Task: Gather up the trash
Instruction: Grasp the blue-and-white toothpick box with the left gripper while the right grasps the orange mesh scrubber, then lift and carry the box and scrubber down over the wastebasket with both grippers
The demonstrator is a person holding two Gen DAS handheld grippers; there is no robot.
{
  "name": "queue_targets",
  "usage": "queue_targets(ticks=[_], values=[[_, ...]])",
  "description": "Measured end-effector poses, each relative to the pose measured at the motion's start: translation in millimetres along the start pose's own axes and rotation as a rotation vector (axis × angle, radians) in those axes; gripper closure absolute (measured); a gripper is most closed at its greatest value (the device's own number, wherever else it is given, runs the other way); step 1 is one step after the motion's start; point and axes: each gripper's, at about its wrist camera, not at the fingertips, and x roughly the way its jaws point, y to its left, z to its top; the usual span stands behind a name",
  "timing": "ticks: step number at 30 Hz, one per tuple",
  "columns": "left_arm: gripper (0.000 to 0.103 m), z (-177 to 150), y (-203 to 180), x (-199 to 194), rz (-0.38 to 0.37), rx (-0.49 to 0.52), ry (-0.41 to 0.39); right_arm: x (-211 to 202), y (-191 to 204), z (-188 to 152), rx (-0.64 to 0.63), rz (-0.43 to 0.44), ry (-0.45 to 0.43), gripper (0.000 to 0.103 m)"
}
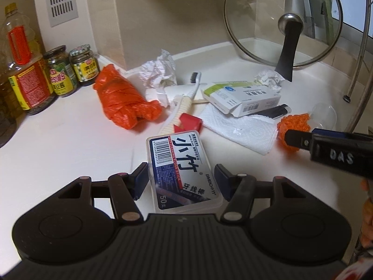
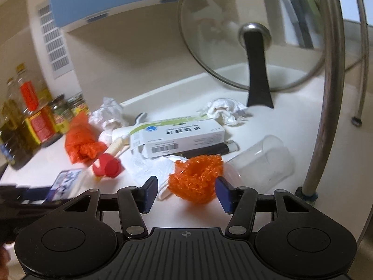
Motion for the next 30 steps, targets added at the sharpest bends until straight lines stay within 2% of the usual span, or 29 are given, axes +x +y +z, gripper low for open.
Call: queue_targets(ticks=[4,6,9,19,30], values=[[0.044,-3,8,-9,0.027,-0.012,-0.003,9,-4,3,0.055,-0.01,0.003,0.048],[0.044,-5,11,-14,0.042,-0.016,-0.006,13,-4,2,0.038,-0.04,0.01,0.073],[0.044,-10,16,-21,0.065,-0.024,-0.003,12,-8,0,0.058,-0.028,0.009,0.076],[0.044,-27,32,-48,0.107,-0.06,-0.004,-25,-7,-1,0.03,0.037,-0.024,0.079],[0.044,-54,63,-99,0.061,-0.082,-0.035,-99,21,-16,0.053,0.11,-0.031,0.079]])
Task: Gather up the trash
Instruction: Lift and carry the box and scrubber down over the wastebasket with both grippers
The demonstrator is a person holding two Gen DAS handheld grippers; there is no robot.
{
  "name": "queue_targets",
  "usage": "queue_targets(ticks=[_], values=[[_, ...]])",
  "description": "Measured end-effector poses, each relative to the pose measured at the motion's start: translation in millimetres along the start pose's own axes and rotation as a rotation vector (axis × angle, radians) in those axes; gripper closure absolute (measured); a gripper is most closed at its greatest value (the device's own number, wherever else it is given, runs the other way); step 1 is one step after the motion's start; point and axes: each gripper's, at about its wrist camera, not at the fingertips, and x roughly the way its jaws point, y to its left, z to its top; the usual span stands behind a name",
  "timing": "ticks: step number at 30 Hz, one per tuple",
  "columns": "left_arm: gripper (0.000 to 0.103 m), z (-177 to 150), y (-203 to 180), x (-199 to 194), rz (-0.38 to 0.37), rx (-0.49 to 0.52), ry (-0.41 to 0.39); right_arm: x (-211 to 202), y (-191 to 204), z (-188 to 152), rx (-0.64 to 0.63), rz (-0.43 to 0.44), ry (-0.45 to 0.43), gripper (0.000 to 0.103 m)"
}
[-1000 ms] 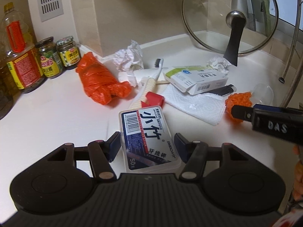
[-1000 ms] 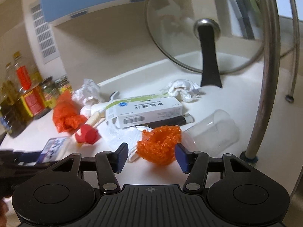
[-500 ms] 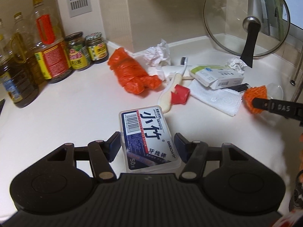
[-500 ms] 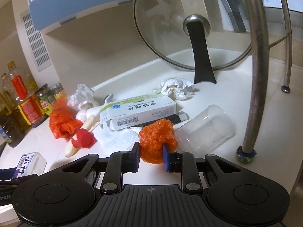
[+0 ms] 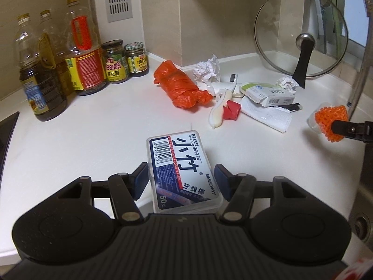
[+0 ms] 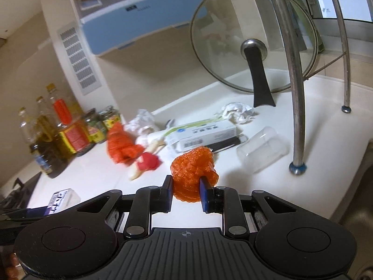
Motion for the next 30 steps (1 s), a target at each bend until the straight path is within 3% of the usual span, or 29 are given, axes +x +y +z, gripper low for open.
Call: queue_targets(ticks=[7,16,24,30], values=[[0.044,-28,38,-47,-0.028,-0.002,-0.022,-41,44,-27,0.009,0.06,0.015,0.079],[0.044,-77,82,-97,-0.039,-0.017,0.005,-74,101,-73,0.004,0.13,0.09,0.079],[0.044,-127,104,-109,-0.071,-0.053,0.096,-78,143,-137,-0.042,0.184,0.239,0.079],[0.044,-157,108,-101,-0.102,-0.068,0.17,-59,147,-182,-0.06,0.168,0.349,0.079]])
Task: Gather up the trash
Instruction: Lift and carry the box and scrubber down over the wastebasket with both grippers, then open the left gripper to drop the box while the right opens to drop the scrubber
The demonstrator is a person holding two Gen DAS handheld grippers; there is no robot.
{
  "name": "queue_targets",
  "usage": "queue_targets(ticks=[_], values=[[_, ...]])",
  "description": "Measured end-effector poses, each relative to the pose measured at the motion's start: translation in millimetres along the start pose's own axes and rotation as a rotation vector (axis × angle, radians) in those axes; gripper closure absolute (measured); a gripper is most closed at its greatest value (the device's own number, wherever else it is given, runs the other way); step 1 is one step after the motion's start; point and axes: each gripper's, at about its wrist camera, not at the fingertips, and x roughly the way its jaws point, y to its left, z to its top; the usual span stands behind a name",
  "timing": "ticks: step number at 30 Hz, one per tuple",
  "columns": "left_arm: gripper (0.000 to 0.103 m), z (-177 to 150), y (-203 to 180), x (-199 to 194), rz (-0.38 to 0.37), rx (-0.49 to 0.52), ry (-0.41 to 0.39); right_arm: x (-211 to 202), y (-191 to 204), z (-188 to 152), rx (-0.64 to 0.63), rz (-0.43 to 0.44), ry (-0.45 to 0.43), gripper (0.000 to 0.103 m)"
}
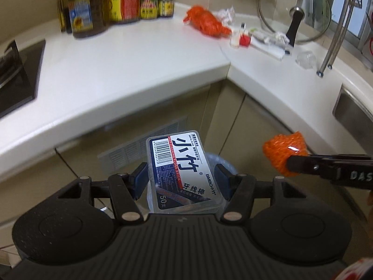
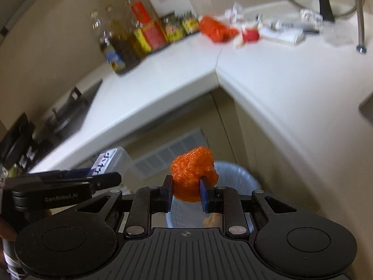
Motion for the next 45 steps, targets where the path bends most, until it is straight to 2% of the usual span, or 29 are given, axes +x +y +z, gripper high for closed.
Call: queue_targets(ticks=[10,16,39,43,45], values=[[0.044,-34,2,34,-0.024,-0.009,0.098,46,-17,-31,-0.009,-0.03,0.1,0.079],[0.044,-43,0,60,-0.024,-0.018,0.132,69,-25,-40,-0.005,-0.035,0.125,0.079],[0.044,-33,-2,143,0.002,-0.028,0.188,130,-67,-20,-0.001,-0.077,0.159,0.079],[0.032,-29,-3,149,0.014,-0.02,0.184,134,-71,-16,0.007,-0.077,0.162,0.079],[0.032,-27,-2,150,0.016,-0.024,0.18,134,-71,-14,0.006,-0.075,0.162,0.079]])
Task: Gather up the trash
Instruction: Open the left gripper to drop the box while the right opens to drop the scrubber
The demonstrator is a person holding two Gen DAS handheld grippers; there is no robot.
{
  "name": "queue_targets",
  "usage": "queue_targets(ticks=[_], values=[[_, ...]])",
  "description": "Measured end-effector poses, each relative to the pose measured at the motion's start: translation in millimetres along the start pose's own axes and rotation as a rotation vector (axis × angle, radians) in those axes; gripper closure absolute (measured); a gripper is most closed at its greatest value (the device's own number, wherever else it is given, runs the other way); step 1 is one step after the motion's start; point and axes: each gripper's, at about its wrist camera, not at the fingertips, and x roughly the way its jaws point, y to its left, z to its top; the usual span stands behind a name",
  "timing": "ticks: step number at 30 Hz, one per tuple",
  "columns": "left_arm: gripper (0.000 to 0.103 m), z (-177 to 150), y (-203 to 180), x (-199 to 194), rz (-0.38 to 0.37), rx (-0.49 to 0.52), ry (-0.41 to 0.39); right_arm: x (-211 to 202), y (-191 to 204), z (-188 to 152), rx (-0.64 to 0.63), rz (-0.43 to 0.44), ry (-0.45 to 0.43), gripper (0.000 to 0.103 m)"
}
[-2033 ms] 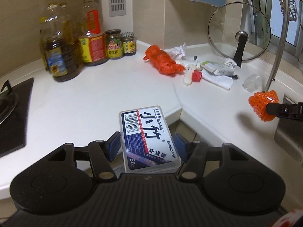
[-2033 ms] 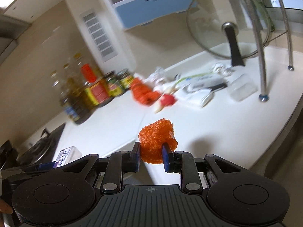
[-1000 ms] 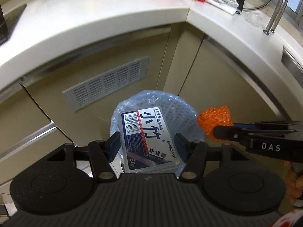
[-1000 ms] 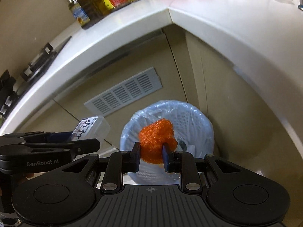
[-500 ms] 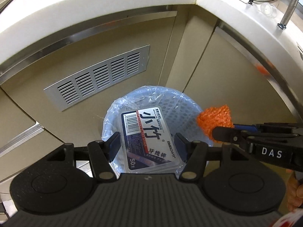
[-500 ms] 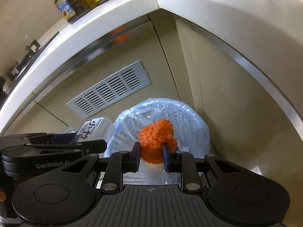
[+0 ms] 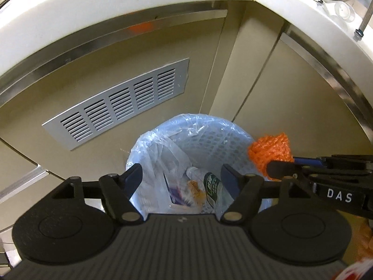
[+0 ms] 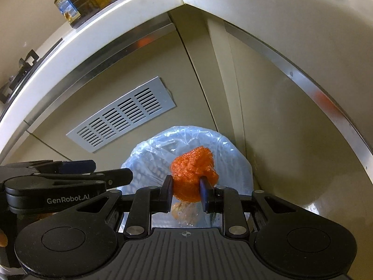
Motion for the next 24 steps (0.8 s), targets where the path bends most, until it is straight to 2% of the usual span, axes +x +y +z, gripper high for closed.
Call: queue_targets(ticks=[11,24], values=[[0.037,4,6,-18,0.01,-0.038,0.014,-8,6,3,-0.017,0.03,0.008,0.079],[0.037,1,25,-47,0.039,-0.114,-0.001,2,39,11,-0.099,0.087,-0.002,0.079]])
